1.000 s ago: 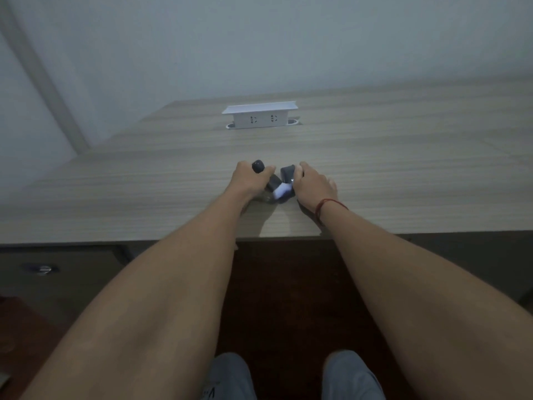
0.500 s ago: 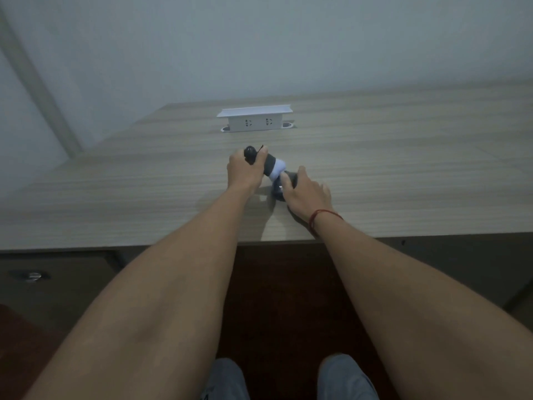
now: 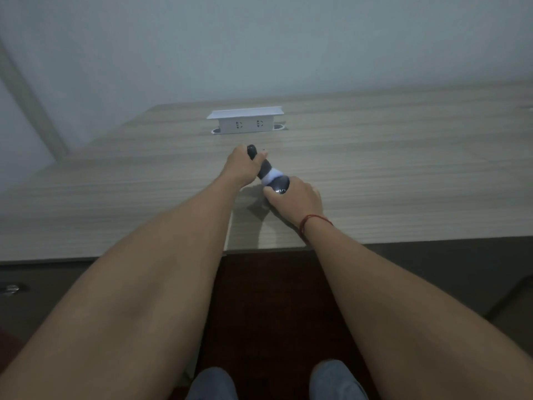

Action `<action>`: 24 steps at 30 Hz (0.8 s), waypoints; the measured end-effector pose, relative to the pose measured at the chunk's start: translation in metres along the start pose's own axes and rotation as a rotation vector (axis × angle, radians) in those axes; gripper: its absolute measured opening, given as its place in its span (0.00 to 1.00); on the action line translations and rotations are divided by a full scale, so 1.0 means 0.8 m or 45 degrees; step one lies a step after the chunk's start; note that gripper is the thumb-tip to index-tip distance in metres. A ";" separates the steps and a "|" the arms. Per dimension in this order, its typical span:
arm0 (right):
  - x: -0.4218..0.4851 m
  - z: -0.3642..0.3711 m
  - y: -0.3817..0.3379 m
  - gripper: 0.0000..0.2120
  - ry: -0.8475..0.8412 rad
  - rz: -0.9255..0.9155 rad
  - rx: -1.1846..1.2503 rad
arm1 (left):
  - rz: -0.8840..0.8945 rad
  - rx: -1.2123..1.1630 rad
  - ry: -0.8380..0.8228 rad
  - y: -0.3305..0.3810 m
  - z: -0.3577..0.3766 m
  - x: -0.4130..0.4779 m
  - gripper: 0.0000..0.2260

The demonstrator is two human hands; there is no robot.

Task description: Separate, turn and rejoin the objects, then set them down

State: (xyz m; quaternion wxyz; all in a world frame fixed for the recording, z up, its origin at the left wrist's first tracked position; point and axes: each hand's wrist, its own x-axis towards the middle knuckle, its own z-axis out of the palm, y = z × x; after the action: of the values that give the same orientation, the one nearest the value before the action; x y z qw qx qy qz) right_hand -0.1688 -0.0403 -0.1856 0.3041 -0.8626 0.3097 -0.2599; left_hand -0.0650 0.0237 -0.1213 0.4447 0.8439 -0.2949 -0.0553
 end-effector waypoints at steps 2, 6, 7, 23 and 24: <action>0.001 0.000 0.001 0.22 -0.006 0.013 -0.004 | 0.002 0.071 0.081 -0.002 0.002 0.006 0.18; 0.004 0.000 0.002 0.21 0.018 0.010 -0.018 | 0.042 -0.004 -0.059 0.005 0.003 0.012 0.14; 0.004 0.000 0.002 0.21 0.012 0.011 -0.012 | 0.045 0.039 -0.056 0.005 0.003 0.015 0.16; -0.001 -0.003 -0.001 0.22 0.027 0.048 0.044 | 0.022 -0.127 -0.228 0.005 -0.004 0.021 0.11; -0.001 -0.003 -0.002 0.23 0.026 0.055 0.050 | 0.017 -0.179 -0.191 0.001 -0.004 0.018 0.11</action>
State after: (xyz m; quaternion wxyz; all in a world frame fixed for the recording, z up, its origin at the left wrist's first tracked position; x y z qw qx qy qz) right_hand -0.1704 -0.0399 -0.1833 0.3234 -0.8469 0.3259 -0.2681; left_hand -0.0520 0.0176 -0.1163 0.4798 0.8022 -0.3283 -0.1361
